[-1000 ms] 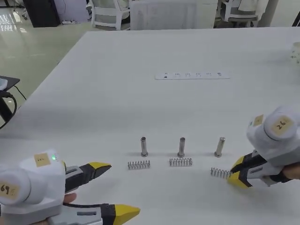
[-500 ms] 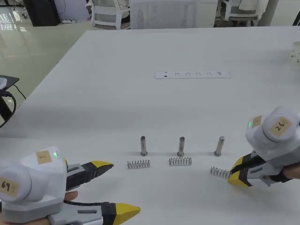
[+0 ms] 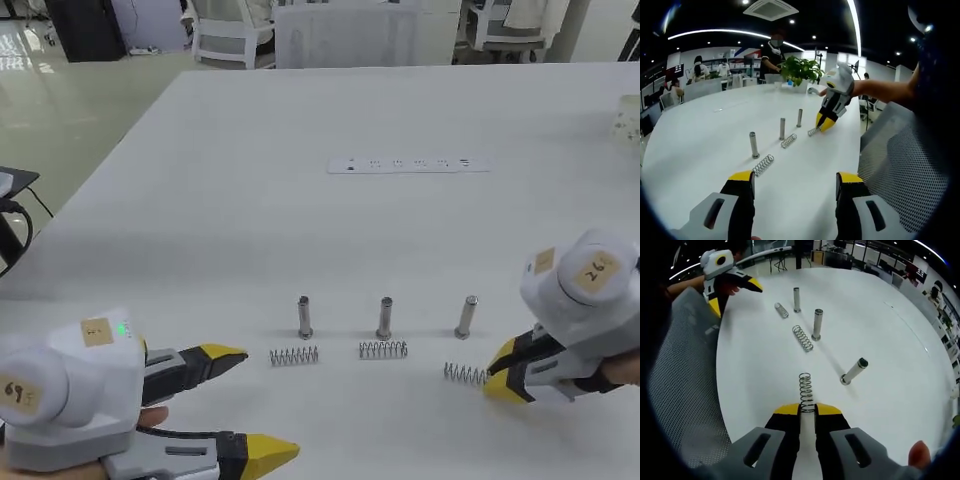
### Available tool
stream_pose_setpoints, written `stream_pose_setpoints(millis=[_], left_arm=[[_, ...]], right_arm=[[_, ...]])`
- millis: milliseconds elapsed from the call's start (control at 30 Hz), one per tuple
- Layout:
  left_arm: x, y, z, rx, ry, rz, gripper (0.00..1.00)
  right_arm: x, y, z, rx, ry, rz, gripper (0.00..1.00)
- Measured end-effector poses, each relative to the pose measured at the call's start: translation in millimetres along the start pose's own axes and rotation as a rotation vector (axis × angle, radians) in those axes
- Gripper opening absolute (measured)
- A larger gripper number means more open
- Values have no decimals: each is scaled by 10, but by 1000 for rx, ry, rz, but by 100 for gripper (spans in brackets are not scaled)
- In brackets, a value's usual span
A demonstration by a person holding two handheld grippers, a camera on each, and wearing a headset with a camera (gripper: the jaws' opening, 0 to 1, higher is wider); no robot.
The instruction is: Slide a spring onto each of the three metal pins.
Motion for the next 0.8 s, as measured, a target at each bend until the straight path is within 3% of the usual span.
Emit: stream_pose_setpoints(millis=[567, 800], left_arm=[[81, 38, -136, 38, 9, 61, 57], [172, 52, -244, 63, 12, 94, 55]], right_arm=[[-108, -136, -265, -44, 28, -4, 8], [-133, -192, -389, -71, 37, -14, 8]])
Point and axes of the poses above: the centre of the closed fingertips' face, and the gripper's own axes: x roughly forward along the fingers, y roughly to its right, z roughly out of its underside, the point moved 5 cm from there along -x, roughly backward along the fingers, and after that the axes turned 8 degrees about y, right-handed, at the moved point
